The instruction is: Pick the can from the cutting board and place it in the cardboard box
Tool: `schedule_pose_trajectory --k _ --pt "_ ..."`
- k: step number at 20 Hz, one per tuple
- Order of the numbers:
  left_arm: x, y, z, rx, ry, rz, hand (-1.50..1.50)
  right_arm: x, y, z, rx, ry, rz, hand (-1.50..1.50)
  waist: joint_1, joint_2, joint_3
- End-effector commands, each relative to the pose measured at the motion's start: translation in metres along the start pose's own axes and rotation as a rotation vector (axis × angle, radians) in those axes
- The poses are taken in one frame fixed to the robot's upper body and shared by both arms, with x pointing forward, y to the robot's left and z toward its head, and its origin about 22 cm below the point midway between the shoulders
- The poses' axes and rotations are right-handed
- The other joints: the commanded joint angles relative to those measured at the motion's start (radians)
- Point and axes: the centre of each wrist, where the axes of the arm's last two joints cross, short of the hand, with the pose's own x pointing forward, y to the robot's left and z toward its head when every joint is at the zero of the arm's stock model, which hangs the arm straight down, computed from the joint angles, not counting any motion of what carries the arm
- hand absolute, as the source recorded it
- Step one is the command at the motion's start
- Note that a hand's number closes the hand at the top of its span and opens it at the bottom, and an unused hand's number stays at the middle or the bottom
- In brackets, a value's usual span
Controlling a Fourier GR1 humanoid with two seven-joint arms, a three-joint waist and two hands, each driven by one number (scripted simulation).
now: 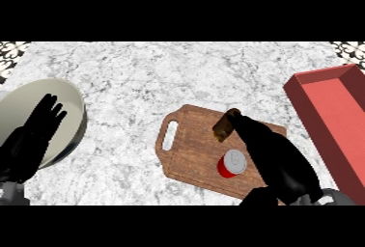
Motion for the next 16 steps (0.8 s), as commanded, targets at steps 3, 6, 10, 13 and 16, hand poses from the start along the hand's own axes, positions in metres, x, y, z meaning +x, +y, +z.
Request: schedule_pose_trajectory --k 3,6,10,13,16 --pt "-0.005 0.009 0.006 0.003 -0.008 0.008 0.00 0.010 0.006 0.002 0.023 0.122 0.077 -1.50 -0.001 -0.001 0.000" --pt "-0.001 0.005 -0.009 0.004 -0.010 0.003 0.00 0.004 0.001 -0.008 0.031 0.127 0.081 -1.50 -0.006 0.001 0.000" --pt "-0.002 -0.006 -0.001 0.009 -0.003 0.013 0.00 0.017 0.016 -0.010 0.060 0.153 0.101 -1.50 -0.002 -0.001 0.000" --pt "-0.003 -0.003 0.000 0.006 -0.004 0.001 0.00 0.022 0.024 -0.017 0.054 0.181 0.111 -1.50 -0.001 -0.001 0.000" --pt "-0.005 -0.009 -0.010 0.001 0.008 0.004 0.00 0.028 0.043 -0.024 0.050 0.192 0.119 -1.50 -0.004 0.001 0.000"
